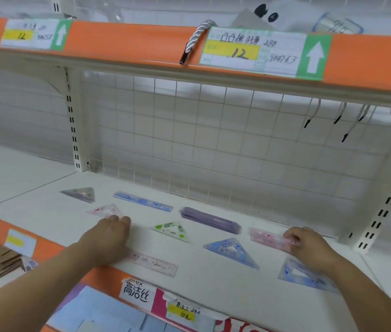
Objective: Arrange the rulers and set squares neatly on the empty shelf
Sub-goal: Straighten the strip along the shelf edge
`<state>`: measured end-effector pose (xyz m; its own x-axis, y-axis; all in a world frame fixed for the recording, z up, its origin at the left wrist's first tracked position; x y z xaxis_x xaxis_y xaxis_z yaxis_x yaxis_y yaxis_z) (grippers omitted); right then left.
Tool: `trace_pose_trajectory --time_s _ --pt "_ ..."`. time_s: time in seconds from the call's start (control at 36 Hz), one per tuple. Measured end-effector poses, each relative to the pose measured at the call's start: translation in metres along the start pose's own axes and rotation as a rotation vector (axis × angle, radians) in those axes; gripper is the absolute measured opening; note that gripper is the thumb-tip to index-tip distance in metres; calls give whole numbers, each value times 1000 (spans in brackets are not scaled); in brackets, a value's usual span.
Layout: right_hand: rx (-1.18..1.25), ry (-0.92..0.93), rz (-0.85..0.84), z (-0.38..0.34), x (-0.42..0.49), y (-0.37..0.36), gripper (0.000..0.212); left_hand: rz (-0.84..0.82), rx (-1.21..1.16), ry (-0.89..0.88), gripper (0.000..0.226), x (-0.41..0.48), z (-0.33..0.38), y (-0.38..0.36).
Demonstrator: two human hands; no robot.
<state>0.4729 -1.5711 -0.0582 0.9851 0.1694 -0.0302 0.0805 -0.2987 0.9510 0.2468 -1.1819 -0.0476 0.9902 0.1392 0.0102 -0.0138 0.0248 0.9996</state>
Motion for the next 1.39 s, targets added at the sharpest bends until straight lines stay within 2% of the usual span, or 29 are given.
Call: trace_pose_trajectory --time_s 0.06,0.14,0.19,0.33,0.78,0.86,0.92,1.0,1.08,1.22,1.39 --pt "0 -2 -3 3 5 -2 27 33 -75 -125 23 0 25 0" --pt "15 10 -11 4 7 -2 27 -58 -113 -281 71 -4 69 5" --pt "31 22 -18 3 8 -1 26 -130 -67 -339 82 -3 89 5" --pt "10 25 -40 5 6 -3 22 -237 -49 -349 62 2 106 3" --pt "56 -36 -76 10 2 -6 13 -257 -27 -353 61 3 107 4" --pt "30 -79 -28 5 1 -3 30 -235 -23 -363 62 2 105 4" --pt "41 -70 42 -8 -3 1 34 -221 -29 -361 62 2 101 3" --pt "100 -5 117 -41 -15 4 26 -181 -58 -312 57 1 85 3" --pt "125 97 120 -84 -38 2 16 -135 -58 -240 46 -2 61 6" --pt "87 284 -13 -155 -83 -16 11 -136 -6 -123 38 -12 10 8" --pt "-26 429 -174 -222 -122 -49 26 -181 47 -7 42 -28 -38 6"
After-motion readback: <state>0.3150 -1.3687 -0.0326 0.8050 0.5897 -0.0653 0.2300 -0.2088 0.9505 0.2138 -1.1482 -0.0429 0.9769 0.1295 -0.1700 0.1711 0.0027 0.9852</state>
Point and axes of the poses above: each hand's wrist, its own x-axis towards the middle knuckle, its own y-axis out of the back of the hand, z = x × y, the point moved 2 cm from there along x, towards the middle knuckle, and after that the axes turned 15 degrees about -y, right-handed, at the moved point
